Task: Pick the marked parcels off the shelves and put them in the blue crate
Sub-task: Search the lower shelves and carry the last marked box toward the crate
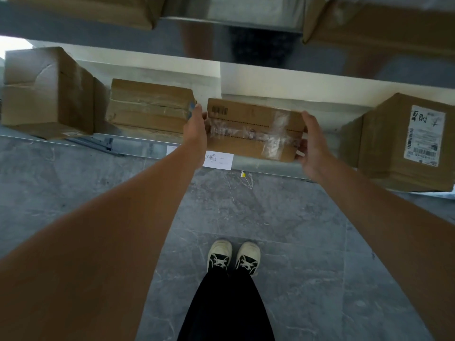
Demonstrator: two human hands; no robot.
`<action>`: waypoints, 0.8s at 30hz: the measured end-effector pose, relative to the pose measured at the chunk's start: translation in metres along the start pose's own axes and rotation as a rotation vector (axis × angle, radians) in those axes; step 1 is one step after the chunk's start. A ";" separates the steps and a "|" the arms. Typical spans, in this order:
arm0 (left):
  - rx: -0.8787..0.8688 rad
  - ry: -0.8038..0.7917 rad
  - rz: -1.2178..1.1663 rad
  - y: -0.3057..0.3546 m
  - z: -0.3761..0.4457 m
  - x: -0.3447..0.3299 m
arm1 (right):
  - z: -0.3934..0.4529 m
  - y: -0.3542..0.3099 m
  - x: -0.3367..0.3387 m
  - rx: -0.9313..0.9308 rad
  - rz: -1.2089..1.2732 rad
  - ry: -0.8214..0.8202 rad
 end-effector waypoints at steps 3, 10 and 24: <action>0.000 0.011 0.019 -0.001 -0.006 0.000 | -0.004 -0.001 0.006 0.003 -0.004 -0.005; 0.011 0.012 0.029 -0.009 -0.006 0.008 | -0.008 0.000 0.015 0.019 0.055 -0.004; 0.019 0.005 -0.017 -0.018 -0.004 0.000 | -0.011 -0.005 0.019 0.046 0.096 -0.005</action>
Point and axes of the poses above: each hand's wrist, its own z-axis towards the middle knuckle, its own x-axis out of the back of the hand, y = z × x, the point moved 8 cm from there along z, towards the middle knuckle, and after that the axes turned 8 degrees about -y, right-handed, at the moved point
